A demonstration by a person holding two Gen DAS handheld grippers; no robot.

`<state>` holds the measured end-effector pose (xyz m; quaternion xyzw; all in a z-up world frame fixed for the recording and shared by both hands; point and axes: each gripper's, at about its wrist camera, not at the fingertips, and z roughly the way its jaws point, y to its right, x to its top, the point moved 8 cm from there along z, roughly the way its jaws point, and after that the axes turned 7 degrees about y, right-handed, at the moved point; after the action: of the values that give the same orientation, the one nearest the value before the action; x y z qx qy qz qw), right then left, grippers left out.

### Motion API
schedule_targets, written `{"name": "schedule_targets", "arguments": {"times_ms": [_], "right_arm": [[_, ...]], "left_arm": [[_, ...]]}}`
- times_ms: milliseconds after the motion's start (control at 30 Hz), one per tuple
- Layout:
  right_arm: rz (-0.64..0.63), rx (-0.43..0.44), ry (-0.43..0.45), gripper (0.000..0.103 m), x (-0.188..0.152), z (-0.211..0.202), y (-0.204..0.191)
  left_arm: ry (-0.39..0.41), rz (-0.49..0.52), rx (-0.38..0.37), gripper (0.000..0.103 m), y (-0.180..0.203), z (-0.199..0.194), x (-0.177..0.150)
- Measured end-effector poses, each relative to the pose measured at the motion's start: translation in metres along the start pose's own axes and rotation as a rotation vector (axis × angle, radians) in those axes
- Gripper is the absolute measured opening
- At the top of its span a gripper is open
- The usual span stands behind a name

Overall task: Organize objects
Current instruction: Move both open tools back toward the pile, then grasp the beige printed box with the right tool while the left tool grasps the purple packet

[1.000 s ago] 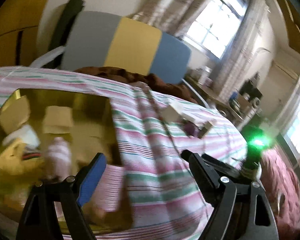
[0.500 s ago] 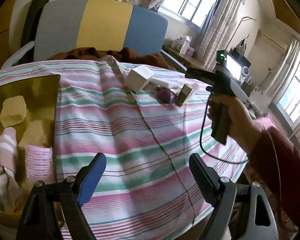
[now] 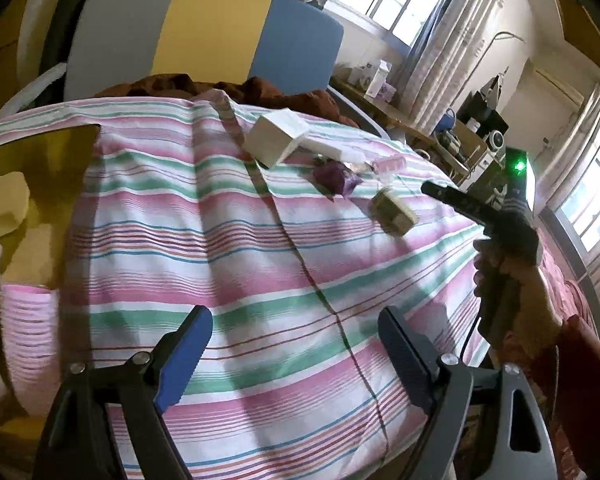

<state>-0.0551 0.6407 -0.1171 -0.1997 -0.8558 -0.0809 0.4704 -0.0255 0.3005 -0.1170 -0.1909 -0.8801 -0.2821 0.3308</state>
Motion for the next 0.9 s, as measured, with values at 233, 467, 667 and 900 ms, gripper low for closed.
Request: {"name": "schedule_targets", "arguments": {"times_ms": [233,467,667,900], "right_arm": [[-0.092,0.126,-0.048,0.095,-0.012,0.03,-0.03],[-0.11,0.125,-0.133,0.031,-0.038,0.049,-0.035],[0.027,0.029,-0.101,0.03,-0.042,0.046,-0.002],[0.082,0.008,-0.081,0.03,-0.042,0.044,0.011]], "left_arm": [[-0.015,0.034,0.016,0.086,0.007,0.005,0.001],[-0.019,0.04,0.017,0.086,0.014,0.03,0.021],[-0.047,0.046,0.037,0.086,0.034,0.09,0.046],[-0.079,0.226,0.093,0.086,0.06,0.17,0.078]]}}
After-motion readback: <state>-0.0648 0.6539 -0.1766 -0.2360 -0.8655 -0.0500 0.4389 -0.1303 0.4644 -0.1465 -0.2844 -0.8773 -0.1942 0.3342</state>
